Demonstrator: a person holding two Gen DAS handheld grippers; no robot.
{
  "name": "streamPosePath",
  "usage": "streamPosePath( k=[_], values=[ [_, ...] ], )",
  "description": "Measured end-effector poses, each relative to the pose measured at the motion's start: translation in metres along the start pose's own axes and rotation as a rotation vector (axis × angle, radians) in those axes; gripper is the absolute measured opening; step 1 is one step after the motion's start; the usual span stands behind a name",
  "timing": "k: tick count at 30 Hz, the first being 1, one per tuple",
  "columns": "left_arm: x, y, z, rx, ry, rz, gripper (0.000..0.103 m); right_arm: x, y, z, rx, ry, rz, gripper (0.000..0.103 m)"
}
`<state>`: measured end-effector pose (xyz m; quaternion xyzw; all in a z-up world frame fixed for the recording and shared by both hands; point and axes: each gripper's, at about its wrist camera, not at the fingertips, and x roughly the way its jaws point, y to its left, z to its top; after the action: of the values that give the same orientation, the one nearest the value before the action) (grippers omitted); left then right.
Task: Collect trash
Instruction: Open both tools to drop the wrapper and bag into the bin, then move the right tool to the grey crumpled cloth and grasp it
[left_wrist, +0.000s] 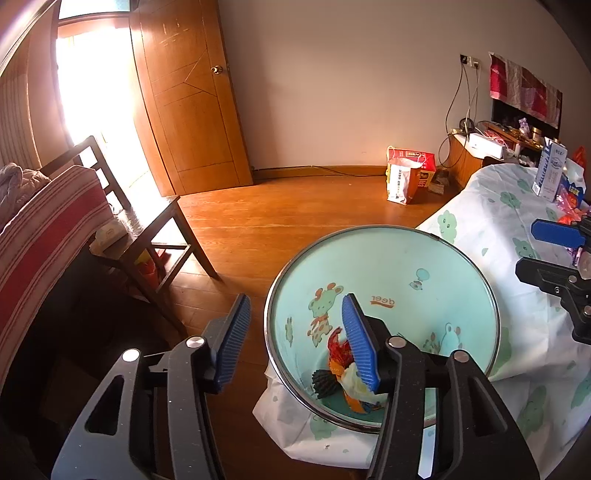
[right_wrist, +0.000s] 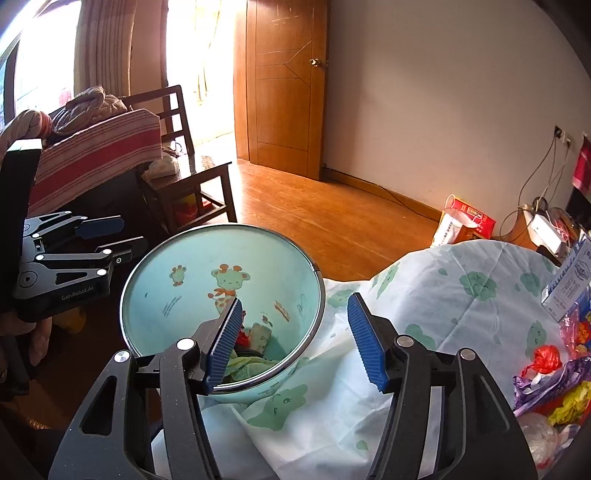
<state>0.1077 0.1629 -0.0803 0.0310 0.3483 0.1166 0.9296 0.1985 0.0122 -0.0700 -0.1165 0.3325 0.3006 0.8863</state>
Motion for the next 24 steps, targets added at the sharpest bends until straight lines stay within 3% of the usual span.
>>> streamPosePath(
  k=[6,9,15,21,24],
  values=[
    [0.001,-0.001,-0.001,0.003,0.001,0.002,0.058,-0.001,-0.001,-0.001,0.006,-0.002,-0.006,0.059],
    [0.001,-0.001,-0.001,-0.001,0.0,0.0,0.067,-0.003,-0.001,-0.002,0.004,-0.005,-0.015,0.06],
    [0.005,-0.016,-0.005,0.02,0.017,-0.037,0.069,-0.027,-0.012,-0.012,0.032,-0.013,-0.063,0.06],
    [0.005,-0.063,-0.014,0.101,0.029,-0.116,0.075,-0.084,-0.055,-0.048,0.119,-0.028,-0.178,0.062],
    [0.007,-0.091,-0.017,0.14,0.036,-0.155,0.075,-0.121,-0.095,-0.078,0.221,-0.036,-0.28,0.062]
  ],
)
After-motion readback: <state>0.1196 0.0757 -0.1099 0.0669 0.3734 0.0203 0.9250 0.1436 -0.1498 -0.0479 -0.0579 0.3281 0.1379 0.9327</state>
